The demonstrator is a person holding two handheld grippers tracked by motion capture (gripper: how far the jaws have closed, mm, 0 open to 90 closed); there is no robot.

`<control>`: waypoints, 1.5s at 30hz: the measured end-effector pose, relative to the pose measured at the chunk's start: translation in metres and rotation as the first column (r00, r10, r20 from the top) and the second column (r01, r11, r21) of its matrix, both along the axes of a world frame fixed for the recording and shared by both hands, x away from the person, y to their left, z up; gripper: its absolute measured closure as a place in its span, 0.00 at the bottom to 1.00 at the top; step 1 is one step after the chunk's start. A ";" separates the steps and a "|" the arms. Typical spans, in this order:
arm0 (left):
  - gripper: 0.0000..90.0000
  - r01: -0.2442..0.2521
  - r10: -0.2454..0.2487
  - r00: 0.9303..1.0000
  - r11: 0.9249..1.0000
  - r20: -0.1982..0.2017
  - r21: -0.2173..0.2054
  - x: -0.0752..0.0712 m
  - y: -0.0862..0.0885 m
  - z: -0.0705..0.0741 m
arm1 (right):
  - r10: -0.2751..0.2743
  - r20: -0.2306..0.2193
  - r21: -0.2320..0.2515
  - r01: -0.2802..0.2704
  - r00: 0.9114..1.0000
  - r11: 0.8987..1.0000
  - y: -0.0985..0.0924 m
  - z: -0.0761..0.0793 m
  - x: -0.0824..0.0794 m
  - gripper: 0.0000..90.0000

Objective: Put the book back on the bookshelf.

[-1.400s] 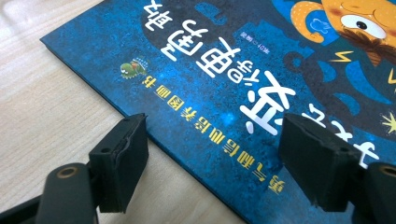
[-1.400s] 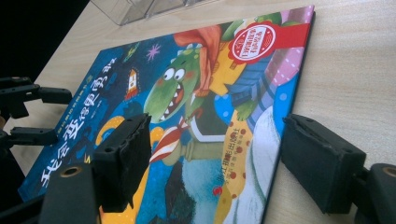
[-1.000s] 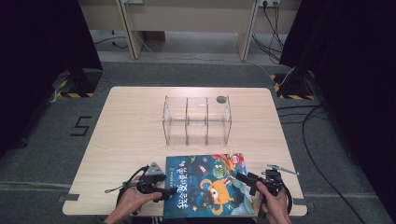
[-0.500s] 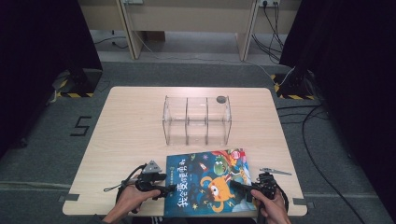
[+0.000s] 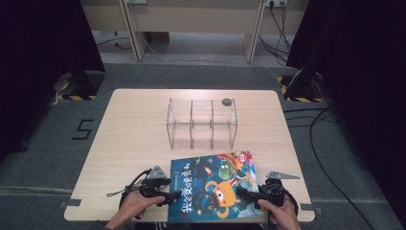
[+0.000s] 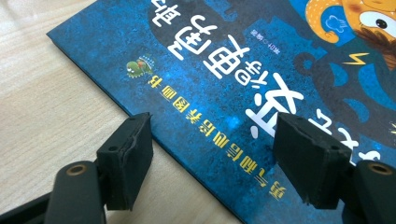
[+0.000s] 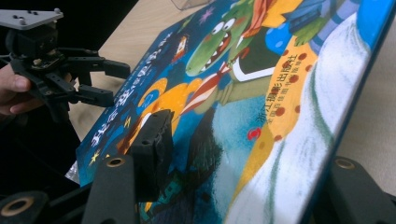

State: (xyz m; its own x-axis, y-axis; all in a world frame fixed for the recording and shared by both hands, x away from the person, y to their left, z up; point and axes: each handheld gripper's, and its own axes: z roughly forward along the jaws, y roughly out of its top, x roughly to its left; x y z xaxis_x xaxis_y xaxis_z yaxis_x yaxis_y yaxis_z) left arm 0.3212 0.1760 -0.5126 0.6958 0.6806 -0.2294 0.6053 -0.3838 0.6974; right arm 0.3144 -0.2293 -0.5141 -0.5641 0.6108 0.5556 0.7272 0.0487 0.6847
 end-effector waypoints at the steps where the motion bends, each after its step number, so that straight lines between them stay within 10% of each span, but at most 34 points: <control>1: 0.31 0.000 0.000 1.000 1.000 -0.002 -0.001 0.000 0.000 0.000 | 0.003 0.010 -0.002 -0.002 1.000 1.000 0.000 0.001 0.000 0.51; 20: 0.23 -0.008 0.007 0.999 1.000 -0.035 -0.029 0.001 0.001 0.000 | 0.043 0.119 -0.039 -0.039 0.992 0.998 -0.002 0.012 -0.006 0.50; 31: 0.16 -0.011 -0.002 0.993 0.994 -0.116 -0.112 0.006 0.005 0.000 | 0.084 0.254 -0.062 -0.071 0.963 0.996 -0.001 0.021 -0.010 0.50; 36: 0.16 0.021 -0.046 0.987 0.986 -0.151 -0.166 0.005 0.002 -0.001 | 0.114 0.334 -0.076 -0.094 0.936 0.993 0.000 0.028 -0.013 0.50; 45: 0.22 0.032 -0.056 0.988 0.985 -0.144 -0.168 0.005 0.000 -0.001 | 0.092 0.278 -0.052 -0.080 0.956 0.995 -0.003 0.021 -0.012 0.50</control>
